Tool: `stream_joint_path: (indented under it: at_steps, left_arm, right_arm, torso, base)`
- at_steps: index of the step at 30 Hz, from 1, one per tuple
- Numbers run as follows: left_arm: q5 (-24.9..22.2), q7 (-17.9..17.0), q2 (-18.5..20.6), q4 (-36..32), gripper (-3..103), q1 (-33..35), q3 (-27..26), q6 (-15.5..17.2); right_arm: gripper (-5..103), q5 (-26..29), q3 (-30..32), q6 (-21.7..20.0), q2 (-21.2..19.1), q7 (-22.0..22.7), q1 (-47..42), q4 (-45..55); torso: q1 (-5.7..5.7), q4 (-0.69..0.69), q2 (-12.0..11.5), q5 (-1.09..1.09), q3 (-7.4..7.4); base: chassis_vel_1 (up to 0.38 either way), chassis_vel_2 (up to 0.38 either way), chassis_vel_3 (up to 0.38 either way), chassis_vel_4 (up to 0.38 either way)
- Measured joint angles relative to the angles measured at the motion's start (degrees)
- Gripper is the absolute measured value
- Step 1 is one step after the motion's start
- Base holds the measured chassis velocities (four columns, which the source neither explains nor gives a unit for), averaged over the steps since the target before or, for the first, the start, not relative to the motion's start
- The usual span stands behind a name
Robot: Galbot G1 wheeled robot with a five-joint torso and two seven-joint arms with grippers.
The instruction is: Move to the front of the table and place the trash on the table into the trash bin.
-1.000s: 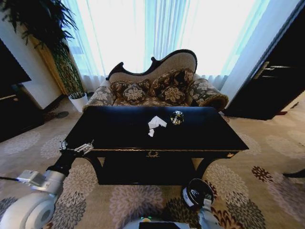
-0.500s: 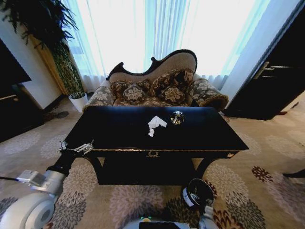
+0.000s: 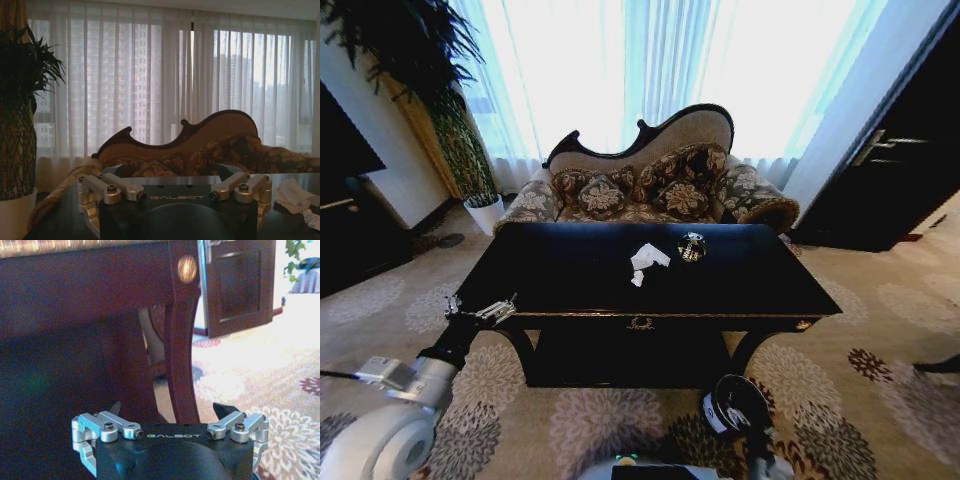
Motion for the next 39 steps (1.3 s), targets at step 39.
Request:
stream_joint_path:
  at_steps: [39]
  left_arm:
    - [0.0, 0.0, 0.0, 0.0, 100, 0.0, 0.0, 0.0]
  right_arm:
    - [100, -5.2, 8.4, 8.3, -10.0, -3.5, -15.5, 30.2]
  torso:
    - [0.01, 0.0, 0.0, 0.0, 0.01]
  base:
    - [0.0, 0.0, 0.0, 0.0]
